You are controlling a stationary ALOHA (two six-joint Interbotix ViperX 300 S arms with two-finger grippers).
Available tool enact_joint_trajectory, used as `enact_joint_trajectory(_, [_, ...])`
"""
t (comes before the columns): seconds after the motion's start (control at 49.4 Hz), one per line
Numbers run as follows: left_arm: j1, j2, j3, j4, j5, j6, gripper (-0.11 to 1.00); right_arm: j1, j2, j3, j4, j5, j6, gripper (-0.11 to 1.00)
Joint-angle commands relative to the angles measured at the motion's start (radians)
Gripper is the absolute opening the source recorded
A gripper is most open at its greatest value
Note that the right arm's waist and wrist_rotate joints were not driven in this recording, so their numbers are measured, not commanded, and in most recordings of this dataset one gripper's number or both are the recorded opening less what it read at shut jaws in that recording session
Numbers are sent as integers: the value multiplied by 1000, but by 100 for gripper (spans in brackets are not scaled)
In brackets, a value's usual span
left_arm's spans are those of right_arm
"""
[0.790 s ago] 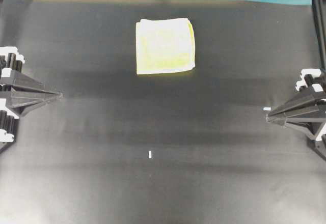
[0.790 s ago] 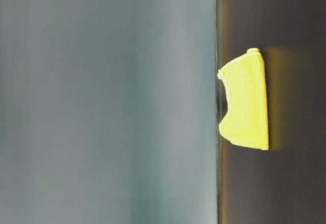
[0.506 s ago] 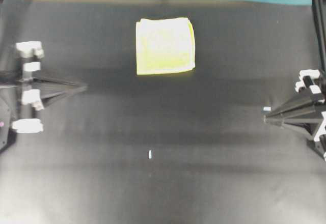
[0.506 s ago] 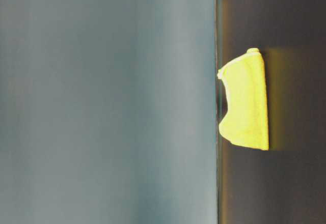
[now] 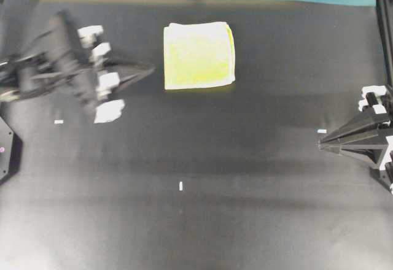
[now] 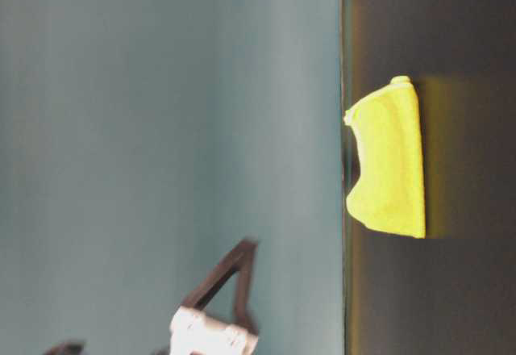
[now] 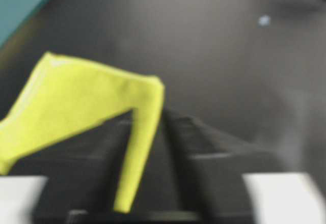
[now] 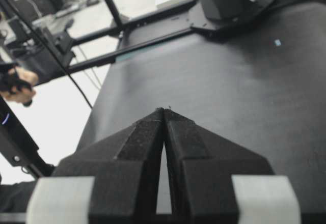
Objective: Push a yellow cloth with the left arm to wipe the desk.
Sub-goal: 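Move the left gripper toward the folded yellow cloth at the far edge, then press the left gripper down onto the yellow cloth's near edge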
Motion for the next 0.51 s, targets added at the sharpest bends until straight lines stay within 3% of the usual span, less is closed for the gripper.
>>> enact_joint_trajectory(0.0, [11,95,-81,3,-12,-9,39,0,5,-5,0,-3,0,0])
enact_joint_trajectory(0.122, [31,212,-158,3,-9,-9,75,0,3,-5,0,-3,-2,0])
enact_joint_trajectory(0.203, [46,288,-201,3,-11,-8,89,0,2,-3,0,-2,0,0])
enact_joint_trajectory(0.486, [95,511,-342,3,-3,2,88,0,-2,3,0,5,-2,0])
